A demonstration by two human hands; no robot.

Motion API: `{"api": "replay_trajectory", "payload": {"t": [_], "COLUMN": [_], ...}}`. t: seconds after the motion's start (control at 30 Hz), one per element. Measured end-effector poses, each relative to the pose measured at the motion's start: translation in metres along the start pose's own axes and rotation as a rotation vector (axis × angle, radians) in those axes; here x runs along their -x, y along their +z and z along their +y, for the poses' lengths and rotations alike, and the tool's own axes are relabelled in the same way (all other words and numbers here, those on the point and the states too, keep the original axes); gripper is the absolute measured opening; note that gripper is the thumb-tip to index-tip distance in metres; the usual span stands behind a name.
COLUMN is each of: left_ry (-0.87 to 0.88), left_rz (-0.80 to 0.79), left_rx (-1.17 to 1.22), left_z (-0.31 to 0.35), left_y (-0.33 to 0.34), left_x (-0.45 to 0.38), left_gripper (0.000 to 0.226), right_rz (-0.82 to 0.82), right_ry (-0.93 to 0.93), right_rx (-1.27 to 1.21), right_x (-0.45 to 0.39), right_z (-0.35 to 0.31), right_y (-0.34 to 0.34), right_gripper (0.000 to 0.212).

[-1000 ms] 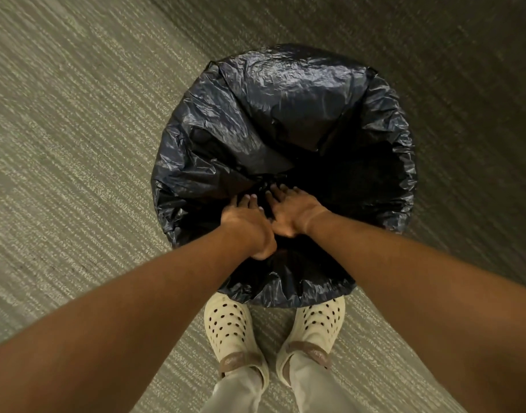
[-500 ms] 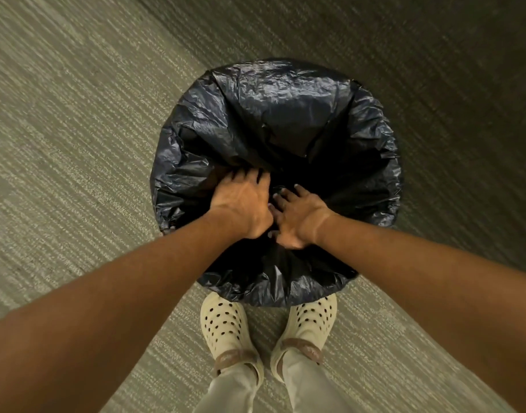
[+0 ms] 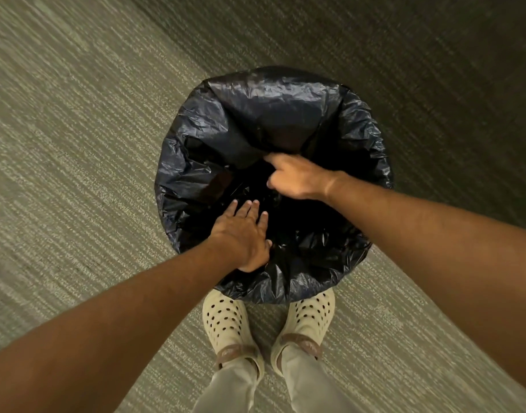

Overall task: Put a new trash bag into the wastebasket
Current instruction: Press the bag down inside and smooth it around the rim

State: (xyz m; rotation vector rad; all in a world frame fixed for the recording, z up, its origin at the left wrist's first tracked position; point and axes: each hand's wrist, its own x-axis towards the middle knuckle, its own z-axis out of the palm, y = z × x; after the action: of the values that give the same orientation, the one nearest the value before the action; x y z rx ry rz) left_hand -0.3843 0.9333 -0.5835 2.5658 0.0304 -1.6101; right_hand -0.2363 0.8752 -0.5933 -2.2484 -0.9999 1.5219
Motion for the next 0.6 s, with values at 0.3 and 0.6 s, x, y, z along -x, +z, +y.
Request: {"api": "replay_trajectory", "payload": {"t": [0.3, 0.6], "left_ry": [-0.059, -0.104], "left_rz": [-0.062, -0.132], "left_rx": [0.028, 0.058], "left_z": [-0.004, -0.002], "left_y": [-0.003, 0.008], "left_x": [-0.013, -0.051], "left_gripper": [0.068, 0.074], "right_rz": [-0.241, -0.400], "right_ry": [-0.029, 0.144], "right_rx": [0.674, 0.790], "right_x": [0.000, -0.058], "right_z": [0.015, 0.037], "right_y": [0.060, 0.099], "right_gripper": [0.080, 0.084]}}
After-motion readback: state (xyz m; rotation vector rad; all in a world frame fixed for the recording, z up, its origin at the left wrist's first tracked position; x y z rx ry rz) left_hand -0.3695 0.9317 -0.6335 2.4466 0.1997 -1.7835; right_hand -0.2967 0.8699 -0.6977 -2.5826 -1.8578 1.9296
